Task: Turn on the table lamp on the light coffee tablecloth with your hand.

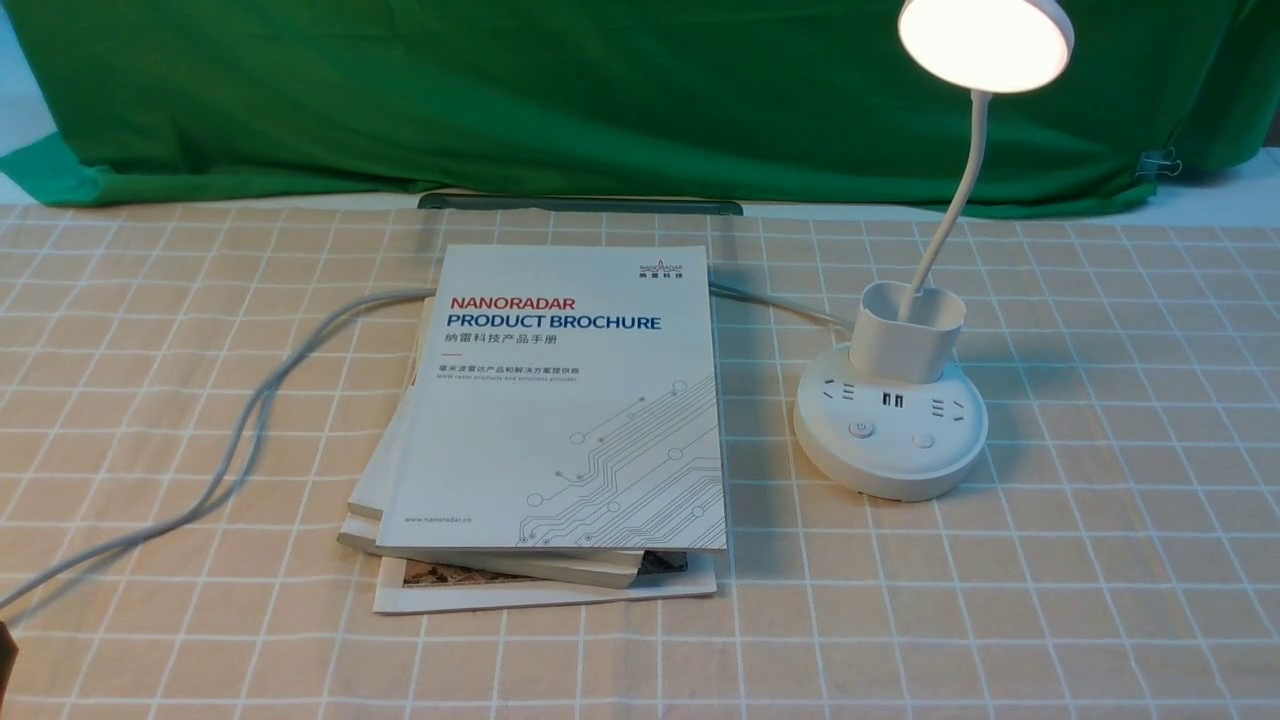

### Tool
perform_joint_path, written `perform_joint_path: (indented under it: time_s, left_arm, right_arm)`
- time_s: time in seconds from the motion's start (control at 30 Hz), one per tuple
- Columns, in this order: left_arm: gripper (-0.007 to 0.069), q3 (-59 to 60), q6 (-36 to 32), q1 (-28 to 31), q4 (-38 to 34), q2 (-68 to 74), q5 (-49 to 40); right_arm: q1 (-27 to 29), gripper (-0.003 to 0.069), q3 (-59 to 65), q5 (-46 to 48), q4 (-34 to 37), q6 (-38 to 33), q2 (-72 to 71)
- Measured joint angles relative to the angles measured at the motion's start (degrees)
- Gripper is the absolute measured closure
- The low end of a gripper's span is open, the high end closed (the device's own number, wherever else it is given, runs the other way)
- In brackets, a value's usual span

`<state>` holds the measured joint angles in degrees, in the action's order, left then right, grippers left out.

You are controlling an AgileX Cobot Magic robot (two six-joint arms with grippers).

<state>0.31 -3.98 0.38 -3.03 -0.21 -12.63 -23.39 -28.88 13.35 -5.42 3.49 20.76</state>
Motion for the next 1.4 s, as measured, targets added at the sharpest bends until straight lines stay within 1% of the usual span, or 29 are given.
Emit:
perform_joint_path:
  time_s: [0.03, 0.07, 0.17, 0.23, 0.27, 0.3, 0.33, 0.37, 0.4, 0.47, 0.5, 0.53, 0.6, 0.73, 0.8, 1.0, 1.07, 1.2, 1.4]
  left_arm:
    - [0.0603, 0.0, 0.0, 0.0, 0.0, 0.0, 0.0]
    - [0.0603, 0.0, 0.0, 0.0, 0.0, 0.0, 0.0]
    - [0.0603, 0.0, 0.0, 0.0, 0.0, 0.0, 0.0]
    - [0.0603, 0.0, 0.0, 0.0, 0.0, 0.0, 0.0]
    - [0.0603, 0.0, 0.0, 0.0, 0.0, 0.0, 0.0]
    - [0.0603, 0.0, 0.0, 0.0, 0.0, 0.0, 0.0]
    - [0.0603, 0.0, 0.0, 0.0, 0.0, 0.0, 0.0]
    - [0.0603, 0.0, 0.0, 0.0, 0.0, 0.0, 0.0]
    - [0.0603, 0.0, 0.0, 0.0, 0.0, 0.0, 0.0]
    - [0.0603, 0.0, 0.0, 0.0, 0.0, 0.0, 0.0]
    - [0.0603, 0.0, 0.0, 0.0, 0.0, 0.0, 0.0]
    - [0.0603, 0.0, 0.0, 0.0, 0.0, 0.0, 0.0]
    - [0.0603, 0.0, 0.0, 0.0, 0.0, 0.0, 0.0]
    - [0.0603, 0.0, 0.0, 0.0, 0.0, 0.0, 0.0]
    - [0.0603, 0.0, 0.0, 0.0, 0.0, 0.0, 0.0]
    - [0.0603, 0.0, 0.0, 0.0, 0.0, 0.0, 0.0]
    - [0.0603, 0.0, 0.0, 0.0, 0.0, 0.0, 0.0]
    - [0.0603, 0.0, 0.0, 0.0, 0.0, 0.0, 0.0]
    - [0.0603, 0.0, 0.0, 0.0, 0.05, 0.0, 0.0]
  right_arm:
    - [1.0, 0.063, 3.02, -2.57, -0.19, -0.05, -1.15]
    - [1.23, 0.063, 3.43, -2.9, -0.19, -0.05, -1.15]
    - [7.46, 0.063, 11.26, -8.09, 0.26, -0.05, -5.18]
    - [12.97, 0.0629, 16.93, -12.26, 0.32, -0.15, -7.79]
    - [13.5, 0.0629, 17.99, -12.66, 0.32, -0.15, -8.31]
    - [18.21, 0.0629, 22.11, -15.93, 0.38, -0.15, -10.29]
    - [20.71, 0.0629, 24.53, -17.32, 0.38, -0.11, -11.35]
    - [20.71, 0.0629, 25.0, -17.54, 0.38, -0.11, -11.53]
    - [24.39, 0.0629, 27.63, -18.13, 0.38, 0.16, -12.67]
    - [27.53, 0.0629, 28.95, -17.29, 0.38, 1.51, -14.04]
    - [28.84, 0.0629, 29.07, -15.21, 0.38, 2.7, -15.31]
    - [29.01, 0.0629, 29.07, -14.85, 0.38, 2.83, -15.74]
    - [29.95, 0.063, 29.33, -10.95, 0.31, 4.01, -18.03]
    - [29.61, 0.063, 29.46, -5.99, -0.9, 4.34, -20.51]
    - [28.38, 0.063, 29.47, -4.61, -1.39, 4.35, -20.6]
    - [21.52, 0.0631, 29.47, -2.96, -1.59, 4.61, -20.6]
    - [20.73, 0.0631, 29.47, -1.96, -1.59, 5.31, -20.6]
    - [20.75, 0.0631, 29.47, -1.19, -1.59, 5.64, -20.6]
    - [22.79, 0.0627, 29.47, -1.08, -1.59, 4.16, -20.6]
